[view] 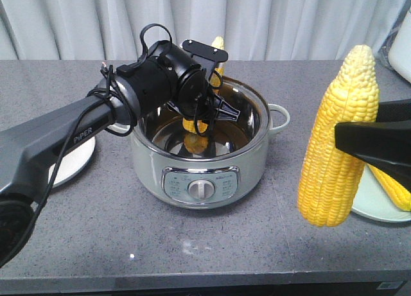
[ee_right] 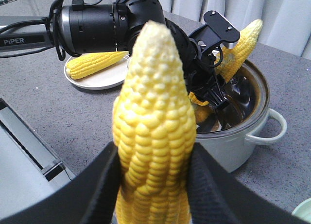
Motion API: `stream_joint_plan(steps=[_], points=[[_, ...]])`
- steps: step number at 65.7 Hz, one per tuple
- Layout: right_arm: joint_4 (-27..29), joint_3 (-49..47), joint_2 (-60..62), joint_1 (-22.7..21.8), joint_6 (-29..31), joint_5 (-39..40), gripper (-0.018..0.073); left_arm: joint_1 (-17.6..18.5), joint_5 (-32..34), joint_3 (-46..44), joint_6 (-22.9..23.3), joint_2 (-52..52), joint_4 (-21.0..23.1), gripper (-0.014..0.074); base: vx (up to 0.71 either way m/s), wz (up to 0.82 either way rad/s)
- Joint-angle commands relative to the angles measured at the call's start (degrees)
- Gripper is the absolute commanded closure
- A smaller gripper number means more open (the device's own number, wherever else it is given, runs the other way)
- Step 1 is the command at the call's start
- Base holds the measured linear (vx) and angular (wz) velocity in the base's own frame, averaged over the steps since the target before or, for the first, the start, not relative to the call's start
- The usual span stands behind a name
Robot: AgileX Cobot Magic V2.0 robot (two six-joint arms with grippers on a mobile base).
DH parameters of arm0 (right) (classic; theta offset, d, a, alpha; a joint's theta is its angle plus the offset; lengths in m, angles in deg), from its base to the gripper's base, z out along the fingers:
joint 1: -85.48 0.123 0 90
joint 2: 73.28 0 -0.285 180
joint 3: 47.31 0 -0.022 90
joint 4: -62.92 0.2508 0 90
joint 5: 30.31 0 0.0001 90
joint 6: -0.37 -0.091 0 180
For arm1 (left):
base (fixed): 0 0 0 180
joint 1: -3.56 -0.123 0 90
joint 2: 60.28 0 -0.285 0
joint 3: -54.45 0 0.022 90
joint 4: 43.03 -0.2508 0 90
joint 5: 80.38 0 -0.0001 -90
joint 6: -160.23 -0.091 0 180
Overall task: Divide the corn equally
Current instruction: 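Lift the last cob out of the pot with the left gripper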
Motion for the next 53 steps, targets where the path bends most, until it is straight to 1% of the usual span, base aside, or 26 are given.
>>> stream_joint_plan(steps=[1, 14, 23, 33, 39, 42, 50, 53], points=[[2.1, -1.4, 0.2, -0.3, 0.5, 3.0, 0.0364, -0.1, 2.6, -1.8, 0.8, -5.0, -1.1, 0.0326, 0.0, 0.0], [2.1, -1.4, 0.2, -0.3, 0.5, 3.0, 0.0364, -0.1, 1.3, -1.8, 0.6, -6.7, -1.1, 0.0324, 0.0, 0.0], [2.1, -1.4, 0.2, -0.3, 0.5, 3.0, 0.0364, -0.1, -1.7, -1.8, -0.3, -8.9, -1.1, 0.0324, 0.0, 0.0], [2.1, -1.4, 0.2, -0.3, 0.5, 3.0, 0.0364, -0.1, -7.1, -1.8, -4.5, -12.7, -1.1, 0.0324, 0.0, 0.0], [2.1, -1.4, 0.2, -0.3, 0.5, 3.0, 0.0364, -0.1, -8.2, -1.5, -6.4, -15.5, -0.7, 0.0324, 0.0, 0.0], [2.1, -1.4, 0.2, -0.3, 0.5, 3.0, 0.0364, -0.1, -8.7, -1.5, -8.1, -17.2, 0.6, 0.0324, 0.0, 0.0], [2.1, -1.4, 0.2, -0.3, 0.5, 3.0, 0.0364, -0.1, -11.0, -1.0, -14.3, -21.0, 4.7, 0.0324, 0.0, 0.0], [2.1, -1.4, 0.2, -0.3, 0.5, 3.0, 0.0364, -0.1, -10.7, -0.1, -15.5, -22.8, 6.0, 0.0324, 0.0, 0.0]])
